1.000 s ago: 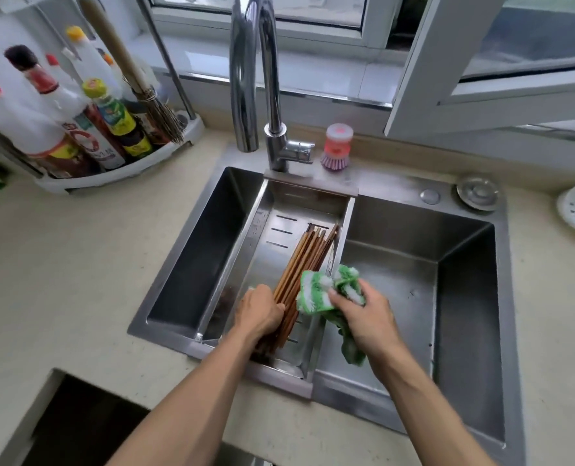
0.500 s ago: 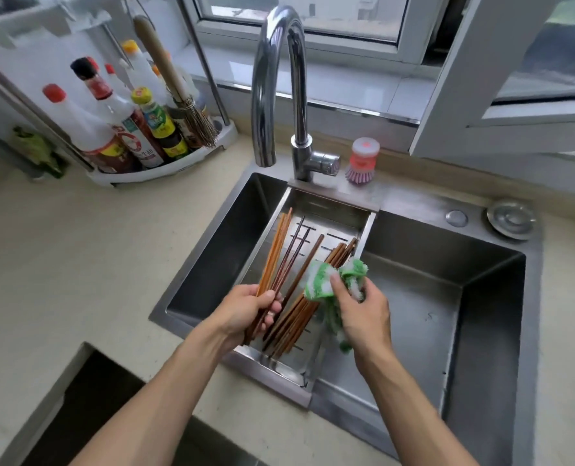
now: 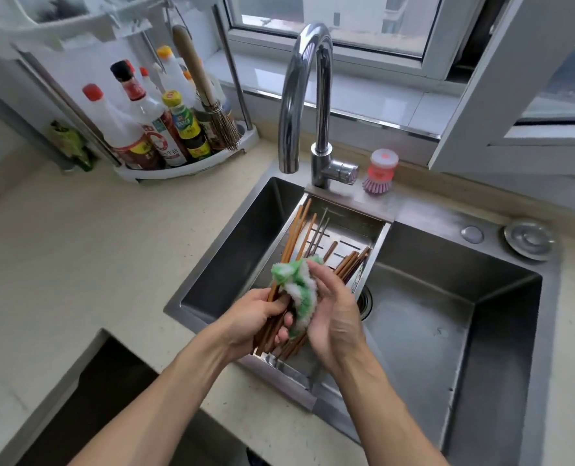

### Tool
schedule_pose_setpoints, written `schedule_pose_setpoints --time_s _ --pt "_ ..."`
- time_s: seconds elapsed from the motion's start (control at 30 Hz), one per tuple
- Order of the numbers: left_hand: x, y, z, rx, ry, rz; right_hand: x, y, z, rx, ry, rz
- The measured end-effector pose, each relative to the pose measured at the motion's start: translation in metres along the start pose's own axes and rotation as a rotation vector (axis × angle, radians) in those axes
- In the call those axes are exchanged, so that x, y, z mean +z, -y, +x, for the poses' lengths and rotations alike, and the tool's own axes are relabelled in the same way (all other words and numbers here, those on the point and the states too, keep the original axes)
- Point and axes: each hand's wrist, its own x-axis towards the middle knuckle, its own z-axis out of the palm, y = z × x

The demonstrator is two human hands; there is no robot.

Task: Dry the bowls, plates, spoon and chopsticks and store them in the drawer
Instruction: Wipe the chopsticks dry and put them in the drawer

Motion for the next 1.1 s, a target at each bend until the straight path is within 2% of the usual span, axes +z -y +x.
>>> schedule_pose_setpoints --time_s 0.13,0.23,0.37,0.47,0.53,0.67,0.77,0.87,0.97,1.1 --pt "0.001 -0.002 -0.010 -0.070 0.139 -0.059 -0.006 -0.020 0.010 -0.042 -0.168 -0.035" --pt "-0.002 -0.003 -0.017 -0.114 0.179 -0.078 -0.003 -0.019 0.012 0.058 -0.107 0.015" --pt "-0.012 0.000 -0.024 -0.182 0.218 -0.004 -0.005 -0.019 0.017 0.061 -0.042 0.025" --pt "-0.016 -0.004 -0.027 -0.269 0.264 -0.033 0.000 -0.020 0.017 0.101 -0.015 0.034" --pt "-0.015 -0.004 -0.029 -0.245 0.216 0.013 0.002 -0.021 0.020 0.080 -0.075 -0.015" --pt "-0.016 0.005 -0.027 0.047 -0.092 0.298 0.003 -0.022 0.031 -0.035 -0.264 -0.170" --pt "-0.012 0.015 -0.029 0.262 -0.261 0.450 0.005 -0.025 0.035 -0.062 -0.338 -0.163" --pt "-0.006 0.023 -0.028 0.432 -0.364 0.538 0.007 -0.025 0.036 -0.052 -0.355 -0.091" --pt "-0.005 0.023 -0.024 0.388 -0.371 0.609 0.018 -0.033 0.029 0.073 -0.305 0.053" --pt "-0.013 0.017 -0.032 0.211 -0.206 0.630 0.019 -0.043 0.024 0.166 -0.306 0.021"
